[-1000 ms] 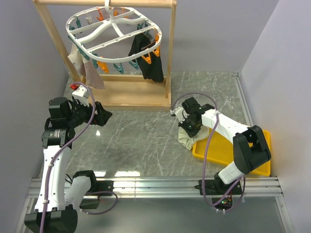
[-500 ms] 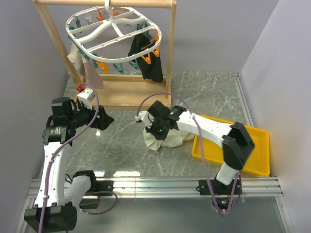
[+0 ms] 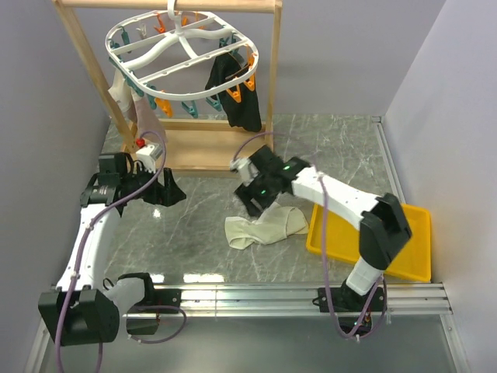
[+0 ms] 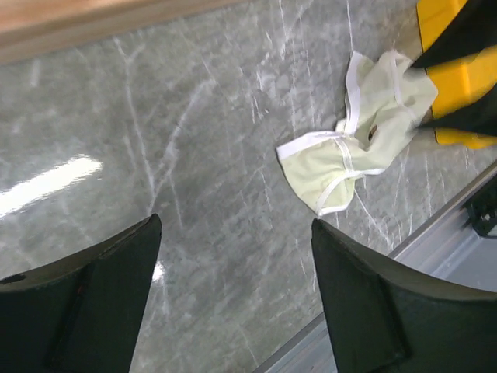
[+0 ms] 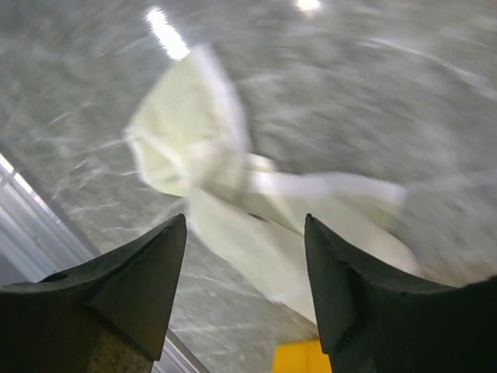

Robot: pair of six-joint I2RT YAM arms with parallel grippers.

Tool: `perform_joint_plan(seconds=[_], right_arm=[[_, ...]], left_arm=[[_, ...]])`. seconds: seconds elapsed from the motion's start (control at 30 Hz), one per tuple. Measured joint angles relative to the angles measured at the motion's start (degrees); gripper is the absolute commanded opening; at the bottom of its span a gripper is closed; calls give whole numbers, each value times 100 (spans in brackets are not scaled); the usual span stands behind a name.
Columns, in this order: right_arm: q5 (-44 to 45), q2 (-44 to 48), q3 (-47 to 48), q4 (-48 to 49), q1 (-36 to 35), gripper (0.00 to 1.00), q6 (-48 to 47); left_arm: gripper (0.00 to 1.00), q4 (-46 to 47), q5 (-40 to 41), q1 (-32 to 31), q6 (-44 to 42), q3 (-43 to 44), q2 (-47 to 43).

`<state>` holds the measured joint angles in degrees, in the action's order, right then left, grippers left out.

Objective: Clip the underwear to the hanger

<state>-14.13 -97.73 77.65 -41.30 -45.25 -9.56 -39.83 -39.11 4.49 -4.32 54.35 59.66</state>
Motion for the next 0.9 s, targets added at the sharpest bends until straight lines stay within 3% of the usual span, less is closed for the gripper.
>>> perform_joint_plan(seconds=[0.17, 0.37, 0.67, 0.9], right_arm=[[254, 442, -48, -46, 1102, 63, 168], [529, -13, -289, -122, 1405, 61, 205], [748, -774, -317, -197, 1471, 60, 271], [800, -789, -317, -210, 1589, 59, 275]], left_arm=[[75, 376, 155, -673, 238, -201, 584], [64, 708, 522, -2072, 400, -398, 1410], [55, 907, 1058, -2747, 544, -122, 3161], [50, 1069, 1054, -3008, 750, 192, 3792]])
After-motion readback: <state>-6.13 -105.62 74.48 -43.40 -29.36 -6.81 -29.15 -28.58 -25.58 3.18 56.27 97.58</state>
